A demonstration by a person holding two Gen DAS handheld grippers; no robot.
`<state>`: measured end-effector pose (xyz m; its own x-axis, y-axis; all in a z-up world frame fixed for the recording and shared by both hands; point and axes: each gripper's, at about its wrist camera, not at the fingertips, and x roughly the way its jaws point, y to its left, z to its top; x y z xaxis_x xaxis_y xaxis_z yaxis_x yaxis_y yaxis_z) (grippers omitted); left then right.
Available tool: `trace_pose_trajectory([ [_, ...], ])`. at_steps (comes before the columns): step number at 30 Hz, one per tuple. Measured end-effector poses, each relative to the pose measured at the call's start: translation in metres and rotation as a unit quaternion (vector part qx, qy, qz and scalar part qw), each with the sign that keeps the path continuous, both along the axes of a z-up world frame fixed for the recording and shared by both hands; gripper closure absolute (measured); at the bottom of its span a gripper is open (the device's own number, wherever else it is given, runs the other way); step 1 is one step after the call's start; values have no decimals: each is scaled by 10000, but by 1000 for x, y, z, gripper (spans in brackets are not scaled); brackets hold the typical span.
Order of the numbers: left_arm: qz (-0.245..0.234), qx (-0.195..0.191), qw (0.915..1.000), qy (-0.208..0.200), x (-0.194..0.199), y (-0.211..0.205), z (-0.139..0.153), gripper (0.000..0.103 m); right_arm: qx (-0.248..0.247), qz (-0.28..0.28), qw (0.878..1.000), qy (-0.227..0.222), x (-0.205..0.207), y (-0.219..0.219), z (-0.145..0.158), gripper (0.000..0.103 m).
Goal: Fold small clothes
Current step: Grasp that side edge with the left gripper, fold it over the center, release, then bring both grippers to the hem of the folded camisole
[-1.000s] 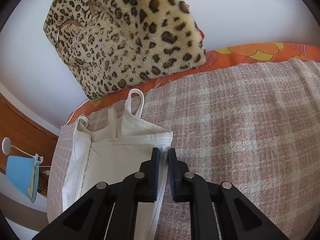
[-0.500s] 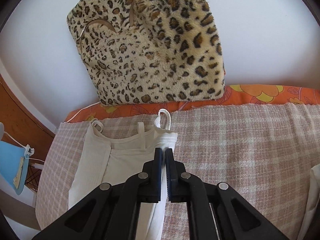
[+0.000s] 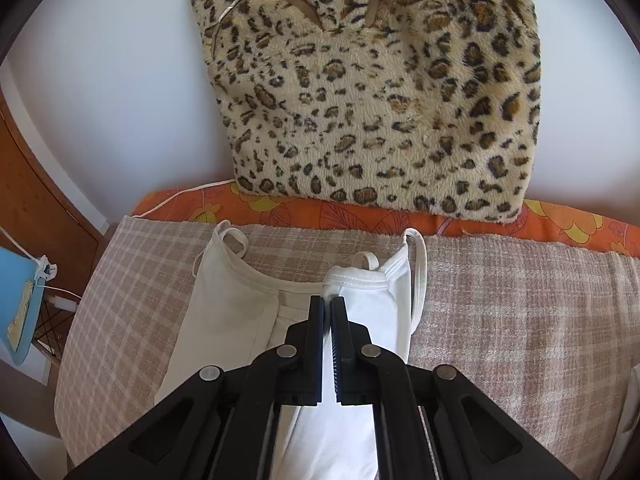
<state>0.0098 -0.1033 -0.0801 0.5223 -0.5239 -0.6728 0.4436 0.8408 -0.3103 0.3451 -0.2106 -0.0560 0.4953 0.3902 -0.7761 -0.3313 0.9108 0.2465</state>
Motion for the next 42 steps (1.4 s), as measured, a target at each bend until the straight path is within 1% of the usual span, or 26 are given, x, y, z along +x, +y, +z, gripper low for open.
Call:
trace_pose_trajectory([
  [6,93,46,9999,84,0,10,-6,100,-205,174,9996,65,4,32,-11,102],
  [9,124,50,9998,165,1,12,-10,100,-385,289,9988,73,5,47,-17,102],
  [14,173,85,9996,228,-1,13,-13,100,-498,378,9979,197,7,61,-31,102],
  [16,163,90,9994,305,-1,14,-14,100,-529,431,9973,267,8,63,-36,96],
  [17,158,76,9992,365,0,15,-16,100,-556,414,9972,273,8,63,-37,87],
  [18,174,65,9990,413,1,16,-17,100,-497,395,9976,272,7,61,-35,62],
  [19,199,66,9988,452,1,17,-17,99,-348,384,9984,233,5,56,-31,57],
  [21,261,136,9982,529,1,19,-16,92,-67,405,9990,179,-1,46,-19,59],
  [23,318,115,9983,481,-2,25,-12,90,60,343,9994,78,-10,34,-5,59],
  [26,307,45,9988,370,-11,33,-3,90,221,236,9995,2,-31,10,16,59],
  [29,374,-36,9990,247,-20,45,8,88,233,166,9996,-83,-65,-15,29,59],
  [30,419,-39,9989,201,-22,50,11,80,226,148,9996,-86,-78,-24,30,59],
  [31,489,-47,9987,164,-24,56,14,73,181,131,9997,-82,-91,-31,31,59],
  [32,578,-62,9982,130,-26,63,17,63,132,101,9998,-87,-104,-38,31,59],
  [33,674,-74,9976,113,-27,70,18,61,104,76,9999,-80,-116,-46,30,58],
  [34,765,-92,9969,125,-26,78,19,61,120,43,9999,-50,-129,-54,27,58],
  [36,938,-122,9952,243,-23,93,17,61,198,-3,9998,64,-152,-70,20,57],
  [39,1104,-307,9911,681,-14,111,7,61,141,-39,9997,193,-187,-86,8,57],
  [42,1201,-547,9859,1027,-7,121,-2,61,219,-75,9988,436,-218,-98,-7,57],
])
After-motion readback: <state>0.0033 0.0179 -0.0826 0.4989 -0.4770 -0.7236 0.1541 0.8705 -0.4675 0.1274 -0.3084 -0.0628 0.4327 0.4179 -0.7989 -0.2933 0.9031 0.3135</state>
